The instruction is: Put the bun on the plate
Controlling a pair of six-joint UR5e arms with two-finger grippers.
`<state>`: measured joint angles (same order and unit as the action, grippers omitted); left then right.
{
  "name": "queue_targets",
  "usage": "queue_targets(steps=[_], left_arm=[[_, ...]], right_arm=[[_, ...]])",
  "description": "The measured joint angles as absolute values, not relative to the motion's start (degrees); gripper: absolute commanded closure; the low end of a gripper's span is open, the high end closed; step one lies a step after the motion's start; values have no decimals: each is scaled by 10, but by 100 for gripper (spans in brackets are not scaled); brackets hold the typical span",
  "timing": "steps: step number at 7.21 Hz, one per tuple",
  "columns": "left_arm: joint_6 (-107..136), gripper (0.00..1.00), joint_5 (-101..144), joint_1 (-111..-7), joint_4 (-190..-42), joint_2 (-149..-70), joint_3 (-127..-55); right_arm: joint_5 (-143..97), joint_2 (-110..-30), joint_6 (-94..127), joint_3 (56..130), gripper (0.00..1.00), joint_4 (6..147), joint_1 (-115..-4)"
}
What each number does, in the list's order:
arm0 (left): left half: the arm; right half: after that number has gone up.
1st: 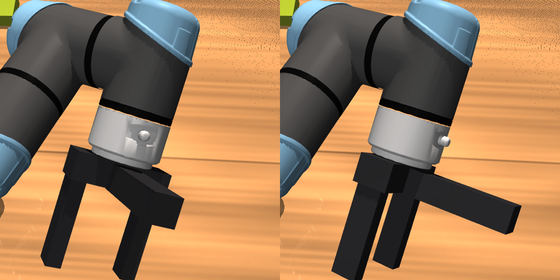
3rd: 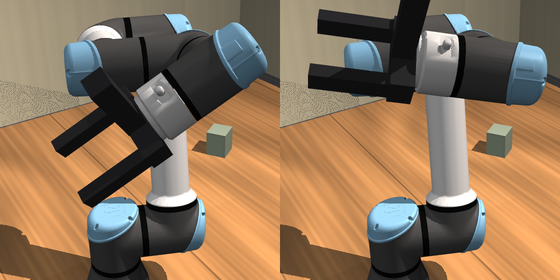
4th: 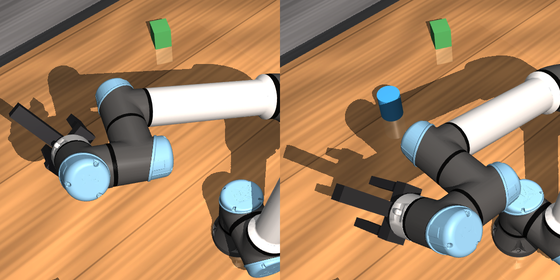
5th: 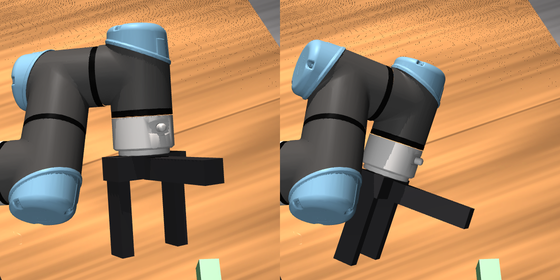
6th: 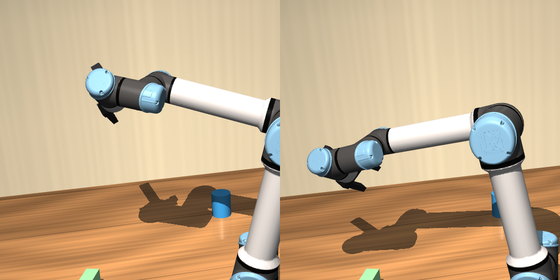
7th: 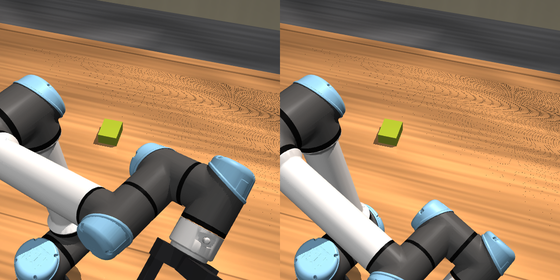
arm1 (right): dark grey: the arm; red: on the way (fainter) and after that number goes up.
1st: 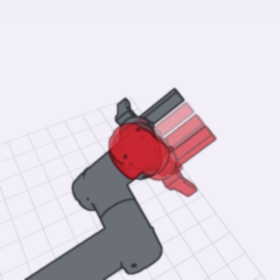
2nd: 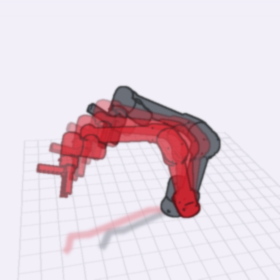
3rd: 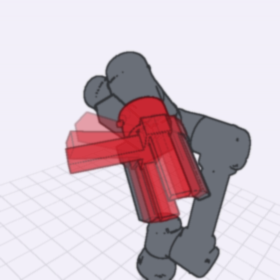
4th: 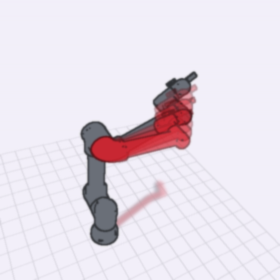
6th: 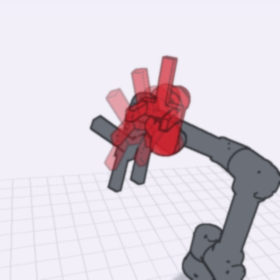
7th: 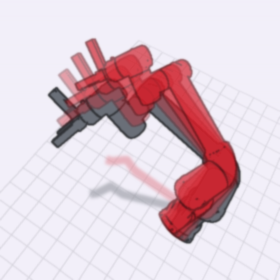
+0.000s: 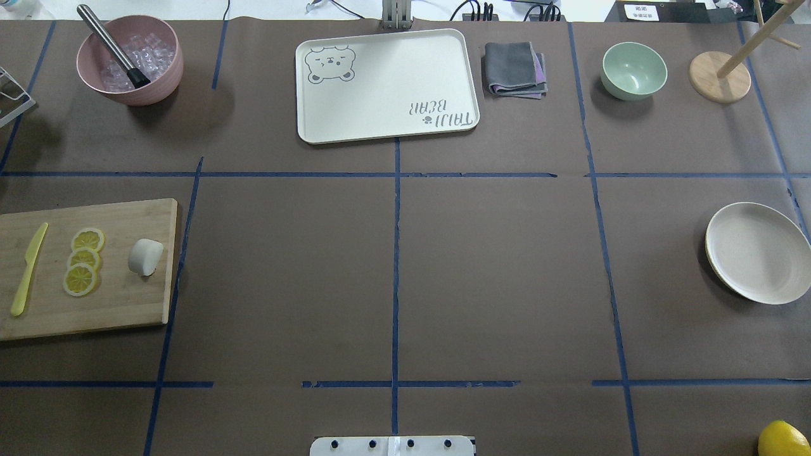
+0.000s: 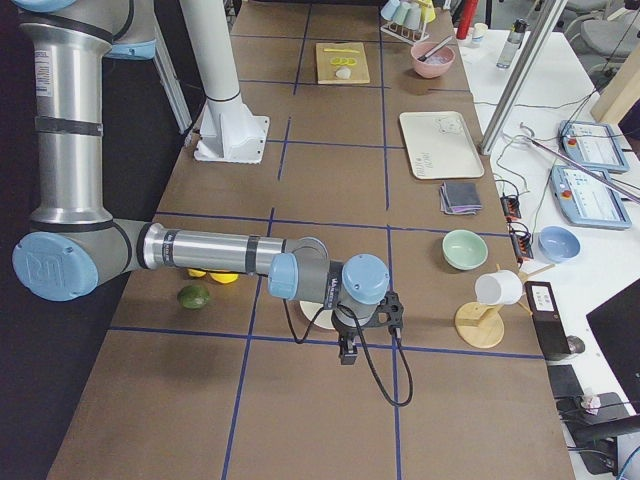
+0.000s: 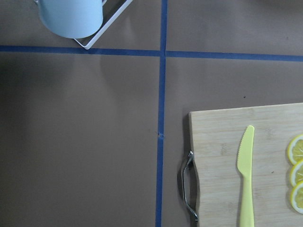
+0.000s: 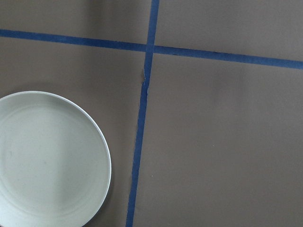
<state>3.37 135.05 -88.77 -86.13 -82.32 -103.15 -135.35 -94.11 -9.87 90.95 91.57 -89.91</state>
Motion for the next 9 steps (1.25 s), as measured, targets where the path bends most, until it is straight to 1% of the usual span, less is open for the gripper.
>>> queue_targets(steps=[2, 9], left_arm=[[32, 0, 1345, -886, -866, -821, -1037], [33, 0, 1345, -881, -889, -805, -1040]], right_arm=[[-1354, -947, -95, 906, 0, 896, -899], [-1355, -948, -95, 899, 0, 891, -899]])
